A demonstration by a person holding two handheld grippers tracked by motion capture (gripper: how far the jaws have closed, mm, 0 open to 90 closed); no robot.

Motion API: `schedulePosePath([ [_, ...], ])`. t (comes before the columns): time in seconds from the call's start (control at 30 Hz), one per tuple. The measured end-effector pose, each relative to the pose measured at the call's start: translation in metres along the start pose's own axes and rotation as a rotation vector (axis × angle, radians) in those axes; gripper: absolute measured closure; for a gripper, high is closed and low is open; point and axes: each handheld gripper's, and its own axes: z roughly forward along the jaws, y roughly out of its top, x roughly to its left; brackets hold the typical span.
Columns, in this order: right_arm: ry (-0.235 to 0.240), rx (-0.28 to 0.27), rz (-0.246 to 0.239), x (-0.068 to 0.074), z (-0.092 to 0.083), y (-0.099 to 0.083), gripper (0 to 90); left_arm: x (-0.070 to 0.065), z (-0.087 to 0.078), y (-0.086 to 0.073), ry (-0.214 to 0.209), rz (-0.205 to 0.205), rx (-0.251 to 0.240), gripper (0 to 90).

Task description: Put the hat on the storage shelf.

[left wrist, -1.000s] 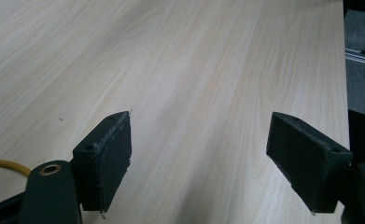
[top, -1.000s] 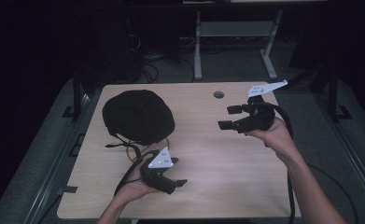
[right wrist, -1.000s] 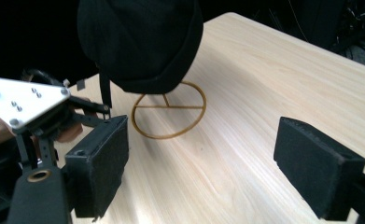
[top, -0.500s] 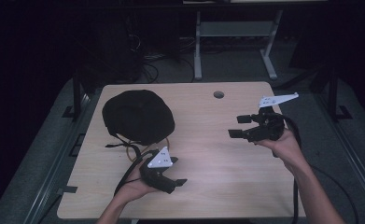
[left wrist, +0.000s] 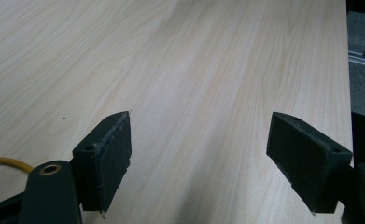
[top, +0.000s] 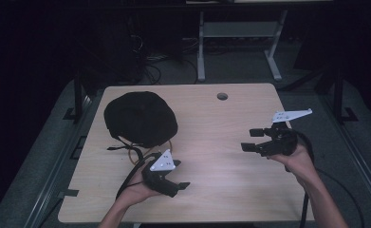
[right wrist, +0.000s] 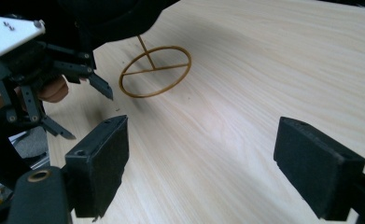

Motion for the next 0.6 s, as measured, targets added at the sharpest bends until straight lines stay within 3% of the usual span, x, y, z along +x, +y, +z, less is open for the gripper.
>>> schedulePosePath([
  [0.23,-0.010,0.001,0.041,-0.008,-0.009,-0.025,17.6,-0.001,0.001,-0.001,-0.003,-0.006,0.004,22.1],
  [0.6,-0.028,0.000,0.067,-0.010,-0.021,-0.051,17.7,-0.001,0.001,-0.001,-0.002,-0.008,0.005,22.1],
])
